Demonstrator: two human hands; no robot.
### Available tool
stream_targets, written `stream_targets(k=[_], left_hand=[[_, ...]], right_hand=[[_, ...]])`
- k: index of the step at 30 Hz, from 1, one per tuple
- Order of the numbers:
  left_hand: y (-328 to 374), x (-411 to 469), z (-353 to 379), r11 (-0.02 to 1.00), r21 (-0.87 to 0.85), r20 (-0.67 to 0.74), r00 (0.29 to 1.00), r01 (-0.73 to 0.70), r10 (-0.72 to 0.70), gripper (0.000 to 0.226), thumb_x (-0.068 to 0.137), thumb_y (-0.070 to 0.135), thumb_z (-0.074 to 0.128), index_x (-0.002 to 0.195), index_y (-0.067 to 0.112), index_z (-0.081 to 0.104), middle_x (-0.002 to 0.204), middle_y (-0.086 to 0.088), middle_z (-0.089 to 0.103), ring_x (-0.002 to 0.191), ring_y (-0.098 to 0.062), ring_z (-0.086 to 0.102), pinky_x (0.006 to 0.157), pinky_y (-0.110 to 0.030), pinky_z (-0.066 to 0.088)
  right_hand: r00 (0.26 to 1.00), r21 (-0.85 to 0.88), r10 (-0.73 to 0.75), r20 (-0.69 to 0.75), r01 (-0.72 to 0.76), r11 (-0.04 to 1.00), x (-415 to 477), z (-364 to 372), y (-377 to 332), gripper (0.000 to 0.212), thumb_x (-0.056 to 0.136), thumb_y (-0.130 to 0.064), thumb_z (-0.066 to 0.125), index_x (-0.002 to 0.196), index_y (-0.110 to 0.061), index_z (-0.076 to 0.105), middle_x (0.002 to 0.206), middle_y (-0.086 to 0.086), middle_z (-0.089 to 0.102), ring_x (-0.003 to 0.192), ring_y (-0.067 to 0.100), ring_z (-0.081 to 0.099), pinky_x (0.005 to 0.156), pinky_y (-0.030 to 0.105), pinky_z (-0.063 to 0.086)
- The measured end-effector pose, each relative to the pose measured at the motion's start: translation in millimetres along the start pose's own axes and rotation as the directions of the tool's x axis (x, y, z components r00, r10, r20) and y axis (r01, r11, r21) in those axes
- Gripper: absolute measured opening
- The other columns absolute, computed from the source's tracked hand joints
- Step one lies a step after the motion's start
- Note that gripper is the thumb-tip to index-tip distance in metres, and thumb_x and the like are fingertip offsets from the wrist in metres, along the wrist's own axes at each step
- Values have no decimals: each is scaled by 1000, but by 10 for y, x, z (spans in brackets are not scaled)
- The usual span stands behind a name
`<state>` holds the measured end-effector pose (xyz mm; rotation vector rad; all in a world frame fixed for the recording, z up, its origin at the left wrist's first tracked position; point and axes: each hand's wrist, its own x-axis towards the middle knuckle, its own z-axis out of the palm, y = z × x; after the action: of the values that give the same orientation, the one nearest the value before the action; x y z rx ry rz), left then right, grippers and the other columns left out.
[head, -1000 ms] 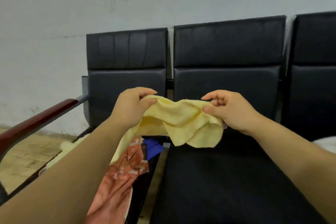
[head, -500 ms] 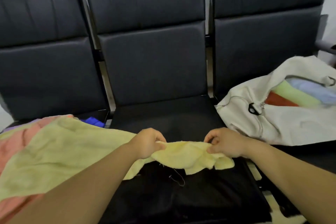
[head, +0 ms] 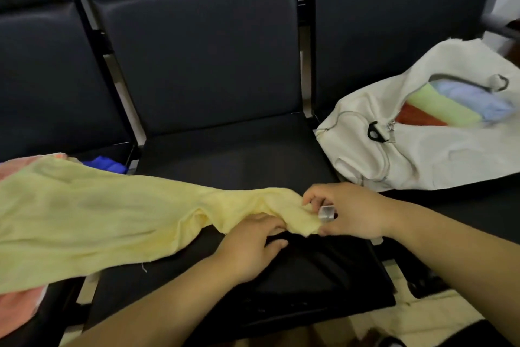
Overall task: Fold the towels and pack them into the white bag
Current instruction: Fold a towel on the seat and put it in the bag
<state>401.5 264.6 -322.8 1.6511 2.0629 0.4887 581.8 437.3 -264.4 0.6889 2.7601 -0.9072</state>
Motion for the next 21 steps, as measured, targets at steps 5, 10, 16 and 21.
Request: stream_targets(k=[5,10,16,21], left_hand=[[-127,46,13,994,-59,-44,995,92,-94,26,97,32,65,123,31,65,112,19,57,99,0,55,87,-14,41],[-207,13,-39,991,-62,23,993,120,-119,16,95,22,68,107,33,68,97,18,61,86,1,57,77,-8,44],[-254,-268,-495,978,-144,79,987,152,-142,23,94,19,71,110,35,70,95,17,69,90,6,64,88,-18,53],[-250,-471,-1129,921,-342,49,983,185,-179,34,96,12,67,118,37,66,103,15,76,101,-2,69,93,-24,51]], right_hand=[[999,74,31,-31,-29,997,-10,81,32,32,86,-25,77,110,-41,64,97,-16,68,88,-1,64,85,23,55],[998,262,63,-18,-56,963,-65,-26,40,31,82,-19,82,104,-34,67,91,-7,75,84,12,72,88,35,58],[997,518,72,13,-69,853,-75,-109,-19,29,85,-12,80,108,-25,69,96,1,77,87,17,73,83,32,60],[996,621,48,-81,13,784,58,-209,-269,26,89,-15,76,112,-24,69,85,-2,73,78,6,68,72,19,51]])
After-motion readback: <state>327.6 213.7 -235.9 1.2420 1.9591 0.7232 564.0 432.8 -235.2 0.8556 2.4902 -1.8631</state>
